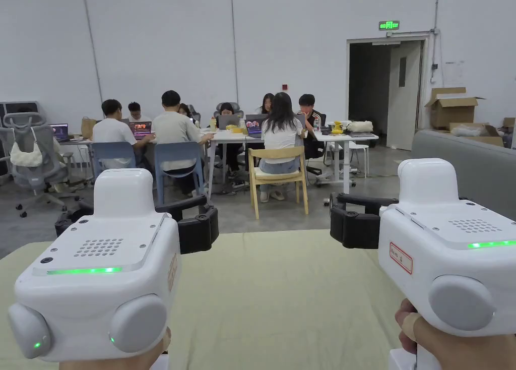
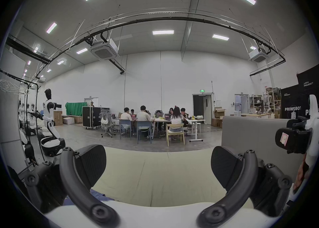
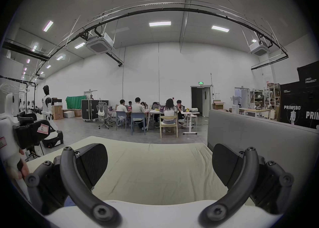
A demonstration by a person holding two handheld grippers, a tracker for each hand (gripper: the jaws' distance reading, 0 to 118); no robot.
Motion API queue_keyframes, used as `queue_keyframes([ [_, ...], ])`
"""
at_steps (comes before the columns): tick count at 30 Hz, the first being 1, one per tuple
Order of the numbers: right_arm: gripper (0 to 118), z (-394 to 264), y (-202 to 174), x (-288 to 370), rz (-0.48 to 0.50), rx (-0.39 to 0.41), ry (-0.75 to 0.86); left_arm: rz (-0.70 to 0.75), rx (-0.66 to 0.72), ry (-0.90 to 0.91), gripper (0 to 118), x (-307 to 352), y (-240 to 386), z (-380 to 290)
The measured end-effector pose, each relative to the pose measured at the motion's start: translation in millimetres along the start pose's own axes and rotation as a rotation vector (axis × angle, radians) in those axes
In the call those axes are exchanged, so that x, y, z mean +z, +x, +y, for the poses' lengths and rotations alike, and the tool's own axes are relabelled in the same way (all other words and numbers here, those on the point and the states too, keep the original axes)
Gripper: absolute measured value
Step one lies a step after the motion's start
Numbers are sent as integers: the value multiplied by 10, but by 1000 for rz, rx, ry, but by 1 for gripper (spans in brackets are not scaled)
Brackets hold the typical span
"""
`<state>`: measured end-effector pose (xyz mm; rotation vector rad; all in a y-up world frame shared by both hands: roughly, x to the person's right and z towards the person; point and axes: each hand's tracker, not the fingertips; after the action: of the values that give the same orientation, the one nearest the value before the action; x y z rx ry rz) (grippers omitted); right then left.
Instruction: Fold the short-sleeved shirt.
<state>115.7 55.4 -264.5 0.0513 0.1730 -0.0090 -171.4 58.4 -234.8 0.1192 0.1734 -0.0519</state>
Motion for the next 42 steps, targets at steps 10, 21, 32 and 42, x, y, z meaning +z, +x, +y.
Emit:
queue_keyframes([
  [10,118,-3,-22,24,-28,19,30,3,-2,1,118,7,3,-3],
  [21,118,29,64,25,-17,-67,18,-8,12,17,118,11,-15,-1],
  [32,118,15,18,-4,-6,-33,2,-19,38,15,118,30,-27,11],
  [42,118,0,-7,-2,4,-9,-8,-30,49,5,118,20,-43,4],
])
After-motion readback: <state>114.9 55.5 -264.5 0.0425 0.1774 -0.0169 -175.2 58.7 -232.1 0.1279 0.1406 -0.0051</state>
